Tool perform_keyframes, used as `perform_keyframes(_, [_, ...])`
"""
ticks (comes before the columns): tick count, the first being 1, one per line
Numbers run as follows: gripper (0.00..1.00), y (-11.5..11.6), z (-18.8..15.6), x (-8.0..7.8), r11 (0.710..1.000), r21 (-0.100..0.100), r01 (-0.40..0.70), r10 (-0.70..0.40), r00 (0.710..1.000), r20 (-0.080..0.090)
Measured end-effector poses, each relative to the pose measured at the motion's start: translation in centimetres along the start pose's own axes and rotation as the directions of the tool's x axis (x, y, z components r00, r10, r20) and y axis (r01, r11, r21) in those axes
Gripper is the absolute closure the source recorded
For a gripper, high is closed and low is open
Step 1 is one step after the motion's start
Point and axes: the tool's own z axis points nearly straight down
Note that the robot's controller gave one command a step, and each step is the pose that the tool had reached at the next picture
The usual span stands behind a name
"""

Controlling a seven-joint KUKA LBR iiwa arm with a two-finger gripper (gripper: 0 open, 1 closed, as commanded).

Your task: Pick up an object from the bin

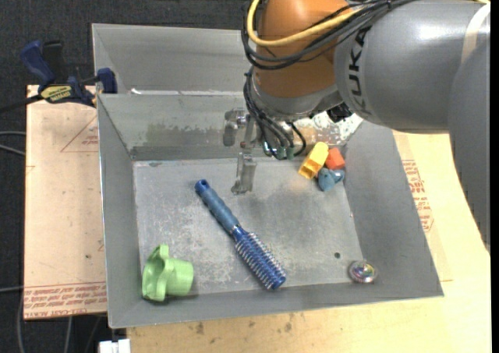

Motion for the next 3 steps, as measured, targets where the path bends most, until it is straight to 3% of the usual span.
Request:
perform_keyframes(1, [0.00,-0.6,13.8,0.6,1.000,-0.001,-0.014,0.014,1.000,0.000])
perform_keyframes(2, [0.00,-0.7,15.1,2.4,0.999,-0.001,-0.050,0.050,0.999,0.006])
perform_keyframes(3, [1.00,-0.7,15.0,2.3,0.999,-0.003,-0.052,0.052,0.999,0.009])
